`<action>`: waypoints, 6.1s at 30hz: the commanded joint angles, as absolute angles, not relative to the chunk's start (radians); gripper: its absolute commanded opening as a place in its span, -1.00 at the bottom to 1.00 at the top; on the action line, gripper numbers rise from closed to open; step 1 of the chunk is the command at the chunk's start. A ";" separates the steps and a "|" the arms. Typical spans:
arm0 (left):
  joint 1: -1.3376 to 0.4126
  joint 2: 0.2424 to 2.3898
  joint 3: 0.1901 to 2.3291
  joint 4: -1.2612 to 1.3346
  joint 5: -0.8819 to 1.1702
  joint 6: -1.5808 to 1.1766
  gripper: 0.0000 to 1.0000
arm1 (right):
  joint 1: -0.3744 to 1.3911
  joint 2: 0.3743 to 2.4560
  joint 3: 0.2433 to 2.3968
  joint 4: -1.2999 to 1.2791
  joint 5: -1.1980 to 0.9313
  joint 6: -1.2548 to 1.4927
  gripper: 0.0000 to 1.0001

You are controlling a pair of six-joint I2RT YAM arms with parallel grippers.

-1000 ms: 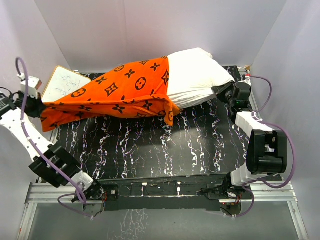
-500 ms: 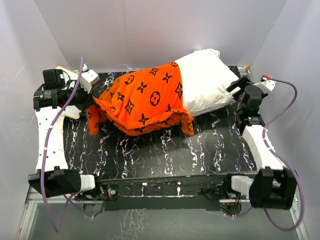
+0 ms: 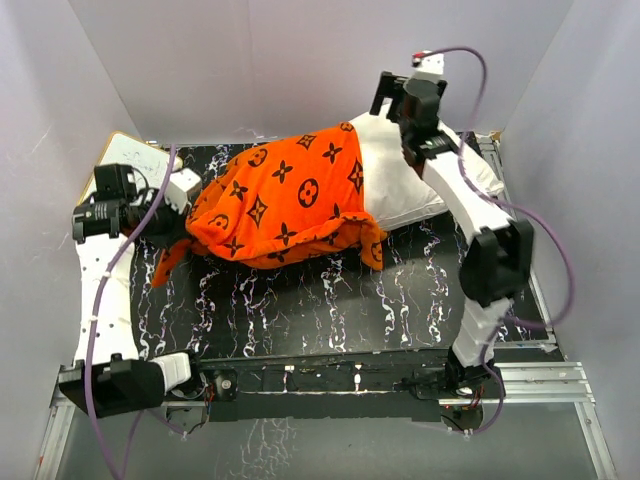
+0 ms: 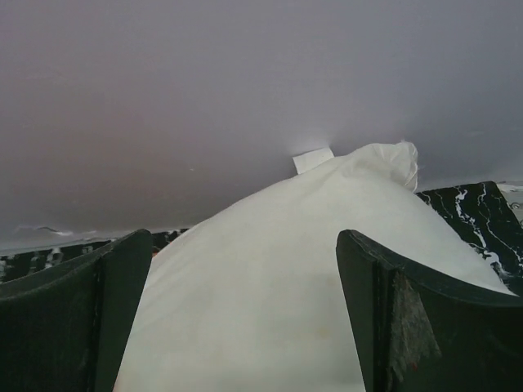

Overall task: Remove the pillowcase from the pillow
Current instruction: Remove the pillow from the pillowcase.

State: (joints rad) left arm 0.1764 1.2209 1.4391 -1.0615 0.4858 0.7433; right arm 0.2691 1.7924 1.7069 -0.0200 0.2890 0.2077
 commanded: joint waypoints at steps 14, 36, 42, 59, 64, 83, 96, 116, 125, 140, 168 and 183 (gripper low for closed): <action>0.131 1.699 1.853 -0.992 0.646 0.494 0.94 | 0.206 2.166 1.775 -0.148 0.026 0.158 0.57; -0.048 2.278 2.250 -1.019 0.626 0.627 -1.00 | 0.181 2.009 1.598 -0.041 0.009 0.173 0.16; -0.054 2.093 2.338 -0.720 0.452 0.445 -1.00 | 0.181 1.845 1.328 0.173 0.063 0.232 0.08; -0.237 1.786 2.473 -0.490 0.350 0.275 -1.00 | 0.446 1.279 0.444 0.628 0.219 0.374 0.40; -0.236 1.502 2.068 -0.607 0.595 0.226 -1.00 | 0.425 1.038 0.532 0.449 0.363 0.401 0.96; -0.240 1.243 1.710 -0.664 0.604 0.388 -1.00 | 0.073 1.729 1.388 0.001 0.024 0.393 0.96; -0.240 1.431 1.767 -0.657 0.280 0.492 -1.00 | 0.089 1.903 1.312 0.092 -0.852 0.427 0.96; -0.240 1.658 2.226 -0.573 0.084 0.631 -1.00 | 0.090 1.520 1.051 0.959 -0.246 0.342 -0.83; -0.192 1.293 1.577 -0.473 -0.070 0.766 -1.00 | 0.088 1.316 0.749 0.889 0.193 0.285 -0.83; 0.253 1.008 1.162 -0.511 0.057 0.914 -1.00 | -0.033 0.965 0.301 0.574 0.474 0.594 -0.83; 1.110 1.325 1.567 -0.663 0.688 1.077 -1.00 | -0.146 0.930 0.310 0.373 0.511 0.969 -0.83; 0.034 1.332 1.387 -0.975 0.572 0.927 0.94 | -0.110 1.005 0.401 0.730 0.159 0.684 -0.83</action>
State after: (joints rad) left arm 0.1913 1.3037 1.5047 -0.9142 0.7490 0.9642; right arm -0.1127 0.9947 0.3206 0.7837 0.2012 0.8021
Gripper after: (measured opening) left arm 0.970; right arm 0.128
